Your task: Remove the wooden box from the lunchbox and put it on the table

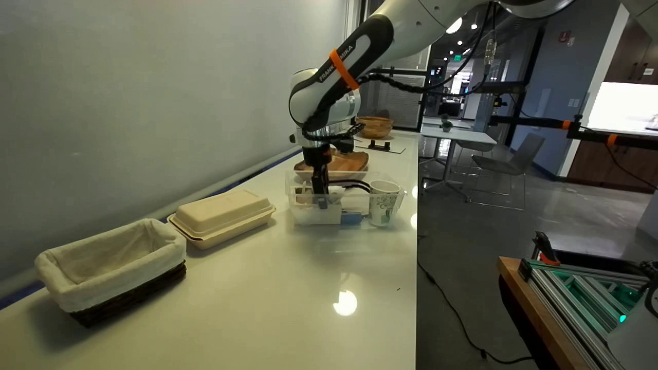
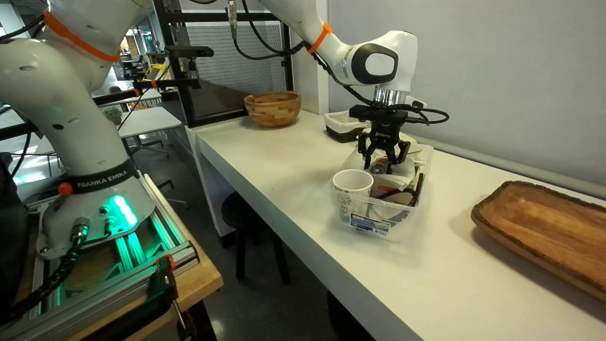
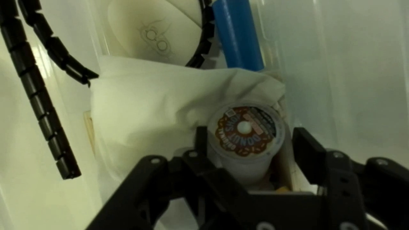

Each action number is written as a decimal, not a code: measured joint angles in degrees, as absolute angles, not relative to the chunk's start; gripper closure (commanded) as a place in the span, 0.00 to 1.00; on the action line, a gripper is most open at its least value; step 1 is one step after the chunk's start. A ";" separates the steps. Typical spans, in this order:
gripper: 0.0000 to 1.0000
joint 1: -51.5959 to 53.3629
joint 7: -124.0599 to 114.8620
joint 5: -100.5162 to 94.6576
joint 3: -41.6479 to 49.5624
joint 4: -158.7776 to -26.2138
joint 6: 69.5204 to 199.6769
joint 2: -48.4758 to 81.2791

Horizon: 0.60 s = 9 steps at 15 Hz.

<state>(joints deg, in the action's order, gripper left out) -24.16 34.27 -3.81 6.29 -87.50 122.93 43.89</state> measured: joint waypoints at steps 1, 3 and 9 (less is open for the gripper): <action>0.31 -24.16 34.27 -3.81 6.29 -87.50 122.93 43.84; 0.29 -24.16 34.26 -3.81 6.29 -87.51 122.93 43.73; 0.27 -24.15 34.15 -3.81 6.32 -87.58 122.93 42.85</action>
<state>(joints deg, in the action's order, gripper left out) -24.15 34.15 -3.81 6.32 -87.58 122.93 42.85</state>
